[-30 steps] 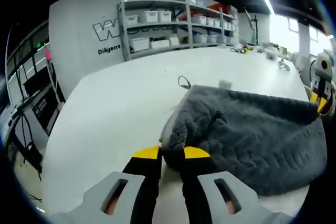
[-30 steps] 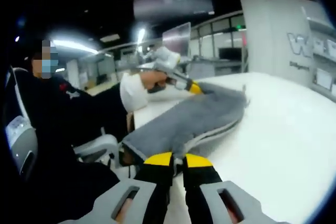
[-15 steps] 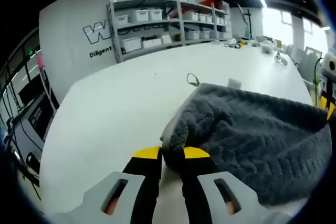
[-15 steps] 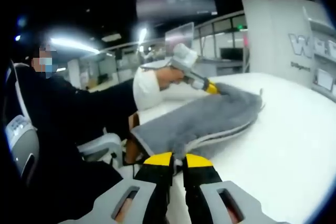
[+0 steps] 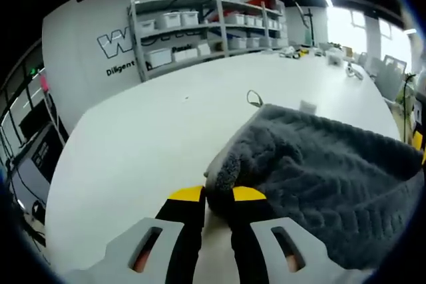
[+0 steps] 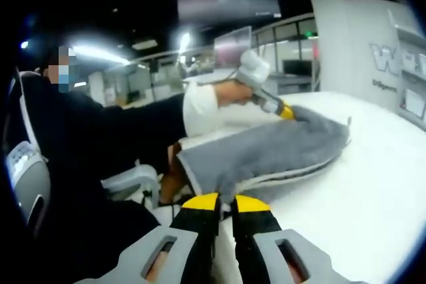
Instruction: Open the folded towel by lifting each exposed corner and separating the folded layers until the towel lies flat within the target outline without major curled edges
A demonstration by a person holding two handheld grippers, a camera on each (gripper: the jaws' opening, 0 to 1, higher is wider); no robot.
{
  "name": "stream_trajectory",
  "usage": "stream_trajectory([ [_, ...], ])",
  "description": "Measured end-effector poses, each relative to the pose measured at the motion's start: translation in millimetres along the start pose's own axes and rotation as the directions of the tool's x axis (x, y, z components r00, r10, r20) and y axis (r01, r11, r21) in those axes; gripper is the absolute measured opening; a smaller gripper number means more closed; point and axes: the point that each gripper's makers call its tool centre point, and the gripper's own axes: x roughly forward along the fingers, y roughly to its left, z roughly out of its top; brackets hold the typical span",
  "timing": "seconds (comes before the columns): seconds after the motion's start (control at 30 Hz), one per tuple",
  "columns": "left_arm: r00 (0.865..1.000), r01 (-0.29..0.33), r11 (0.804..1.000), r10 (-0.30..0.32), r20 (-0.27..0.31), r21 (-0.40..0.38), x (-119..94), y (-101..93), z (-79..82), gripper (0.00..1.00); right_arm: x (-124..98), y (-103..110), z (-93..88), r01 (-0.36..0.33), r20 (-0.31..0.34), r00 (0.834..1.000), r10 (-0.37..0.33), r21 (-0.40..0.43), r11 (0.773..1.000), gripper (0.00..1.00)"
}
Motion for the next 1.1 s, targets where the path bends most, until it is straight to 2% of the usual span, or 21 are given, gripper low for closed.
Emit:
stream_trajectory([
  [0.37, 0.999, 0.02, 1.0, -0.02, 0.026, -0.007, 11, -8.8, 9.3, 0.13, 7, 7, -5.2, -0.028, -0.002, 1.0, 0.028, 0.014, 0.999, 0.03],
  [0.5, 1.0, 0.021, 1.0, -0.021, 0.016, -0.001, 15, -10.1, 6.2, 0.14, 8, 8, -9.8, -0.032, -0.006, 0.999, 0.033, 0.027, 0.999, 0.03],
  [0.8, 1.0, 0.018, 1.0, -0.018, 0.015, 0.01, 20, 1.5, 5.6, 0.16, 11, 6, -19.5, -0.043, -0.011, 0.999, 0.044, 0.039, 0.998, 0.07],
  [0.9, 0.999, -0.018, 0.998, 0.016, 0.034, 0.053, 18, 8.1, 12.0, 0.19, 9, 5, -20.4, -0.044, -0.009, 0.999, 0.044, 0.029, 0.999, 0.09],
  [1.07, 0.997, -0.037, 0.998, 0.034, 0.07, 0.043, 12, 15.0, 26.7, 0.23, 5, 7, -26.8, -0.044, -0.024, 0.999, 0.044, 0.02, 0.999, 0.13],
  [1.1, 0.995, -0.038, 0.998, 0.034, 0.092, 0.042, 11, 14.3, 33.5, 0.24, 3, 6, -27.9, -0.043, -0.025, 0.999, 0.043, 0.02, 0.999, 0.14],
])
